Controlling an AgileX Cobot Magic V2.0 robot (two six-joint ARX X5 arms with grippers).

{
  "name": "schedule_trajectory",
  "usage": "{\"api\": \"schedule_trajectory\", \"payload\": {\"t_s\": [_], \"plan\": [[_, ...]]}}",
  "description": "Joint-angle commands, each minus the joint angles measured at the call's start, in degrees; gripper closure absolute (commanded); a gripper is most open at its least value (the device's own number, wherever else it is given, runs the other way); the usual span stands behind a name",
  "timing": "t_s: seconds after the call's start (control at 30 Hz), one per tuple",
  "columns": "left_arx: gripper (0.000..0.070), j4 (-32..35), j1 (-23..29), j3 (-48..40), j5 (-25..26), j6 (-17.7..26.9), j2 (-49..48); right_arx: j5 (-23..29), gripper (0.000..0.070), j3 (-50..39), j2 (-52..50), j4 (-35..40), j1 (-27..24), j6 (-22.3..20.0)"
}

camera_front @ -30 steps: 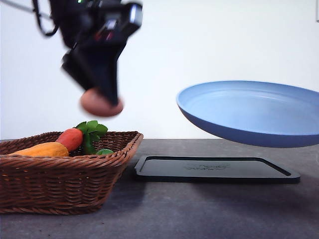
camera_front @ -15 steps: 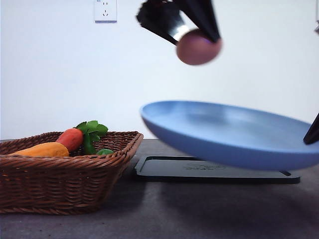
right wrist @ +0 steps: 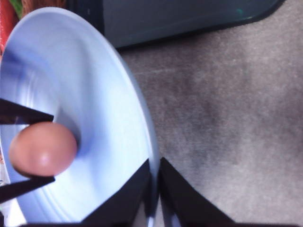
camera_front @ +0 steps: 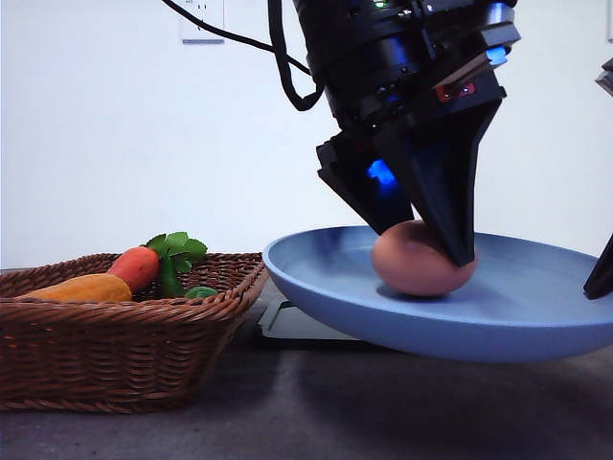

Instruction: Transfer egg from basket to plate and serve

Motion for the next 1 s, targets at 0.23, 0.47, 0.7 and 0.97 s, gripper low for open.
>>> {"api": "schedule_trajectory", "payload": {"t_s": [0.23, 0.47, 0.7, 0.97], "plan": [[0.0324, 0.24, -0.96, 0.98, -0.20, -0.42, 1.16, -0.83, 0.0700, 0.85, 0.37, 0.49, 0.26, 0.36], [0.0324, -0.02, -0.20, 2.07, -0.20, -0.86, -0.62, -0.85, 0.0700, 0.89, 0.69, -2.12, 0.24, 0.17], [0.0324, -0.25, 2.21, 2.49, -0.17, -1.84, -7.49, -0.80, 0.0700, 2.22, 3.81, -3.67, 0.20, -1.49], [0.0325, -2.85, 6.76, 2.49, -0.20, -1.97, -17.66, -0.14, 0.0700, 9.16, 12.17, -4.26, -1.18, -6.48]]}}
